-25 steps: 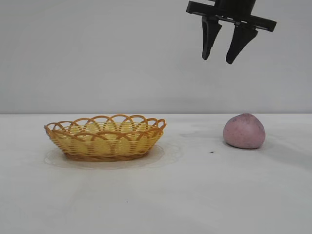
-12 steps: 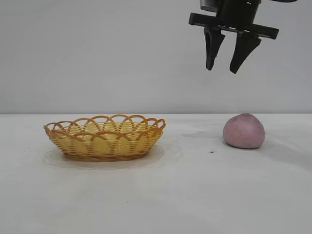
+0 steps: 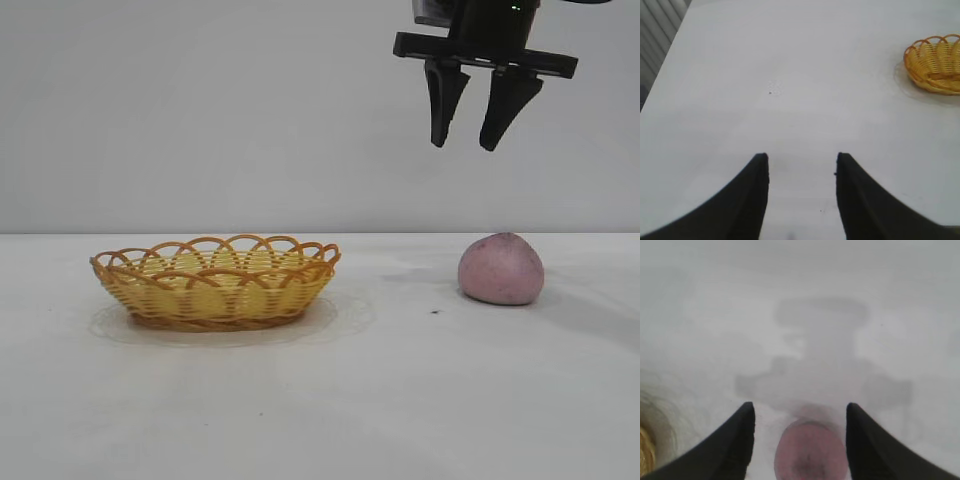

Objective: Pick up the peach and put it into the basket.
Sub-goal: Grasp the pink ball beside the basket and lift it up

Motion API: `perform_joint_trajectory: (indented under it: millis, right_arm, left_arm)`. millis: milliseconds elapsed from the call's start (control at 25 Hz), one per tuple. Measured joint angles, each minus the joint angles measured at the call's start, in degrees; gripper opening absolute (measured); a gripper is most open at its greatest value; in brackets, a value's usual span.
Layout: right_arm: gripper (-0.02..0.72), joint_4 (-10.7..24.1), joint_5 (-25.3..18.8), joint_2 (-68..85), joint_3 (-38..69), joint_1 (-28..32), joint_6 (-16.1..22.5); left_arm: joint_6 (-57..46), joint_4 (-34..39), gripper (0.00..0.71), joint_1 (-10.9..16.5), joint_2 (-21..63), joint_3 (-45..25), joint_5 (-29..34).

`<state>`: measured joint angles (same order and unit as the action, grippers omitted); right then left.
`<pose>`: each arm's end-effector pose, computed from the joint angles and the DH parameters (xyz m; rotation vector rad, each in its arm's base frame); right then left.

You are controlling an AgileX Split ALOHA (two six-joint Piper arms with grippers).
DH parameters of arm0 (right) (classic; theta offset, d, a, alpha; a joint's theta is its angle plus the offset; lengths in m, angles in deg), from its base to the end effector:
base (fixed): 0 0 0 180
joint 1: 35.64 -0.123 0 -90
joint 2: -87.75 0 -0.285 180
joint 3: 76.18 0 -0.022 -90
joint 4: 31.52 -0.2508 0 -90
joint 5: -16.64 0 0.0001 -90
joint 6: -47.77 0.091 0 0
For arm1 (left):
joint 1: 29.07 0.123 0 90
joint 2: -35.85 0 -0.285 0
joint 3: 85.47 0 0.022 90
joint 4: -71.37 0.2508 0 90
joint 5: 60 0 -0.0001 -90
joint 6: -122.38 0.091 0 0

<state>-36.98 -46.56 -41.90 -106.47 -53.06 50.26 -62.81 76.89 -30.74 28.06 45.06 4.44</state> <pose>0.4367 0.1451 0.2369 -0.3280 2.8317 0.2043 -0.0059 0.0081 0.2682 -0.0724 2.1190 0.0458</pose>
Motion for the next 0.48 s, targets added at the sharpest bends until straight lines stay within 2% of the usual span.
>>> perform_joint_trajectory:
  millis: [200, 360, 400, 440, 480]
  right_arm:
    - [0.402, 1.2, -5.6, -2.2, 0.0, 0.0, 0.0]
    - [0.402, 1.4, -6.7, -7.0, 0.0, 0.0, -0.1]
    - [0.345, 1.4, -6.7, -8.2, 0.0, 0.0, -0.1]
    - [0.342, 1.4, -6.7, -9.0, 0.0, -0.1, -0.1]
    - [0.272, 1.4, -6.7, -9.8, 0.0, -0.1, -0.1]
  left_arm:
    - [0.0, 0.0, 0.273, 0.0, -0.1, 0.0, 0.0]
    - [0.0, 0.0, 0.273, 0.0, -0.1, 0.0, 0.0]
    - [0.0, 0.0, 0.273, 0.0, -0.1, 0.0, 0.0]
    - [0.0, 0.0, 0.273, 0.0, -0.1, 0.0, 0.0]
    - [0.0, 0.0, 0.273, 0.0, 0.0, 0.0, 0.0]
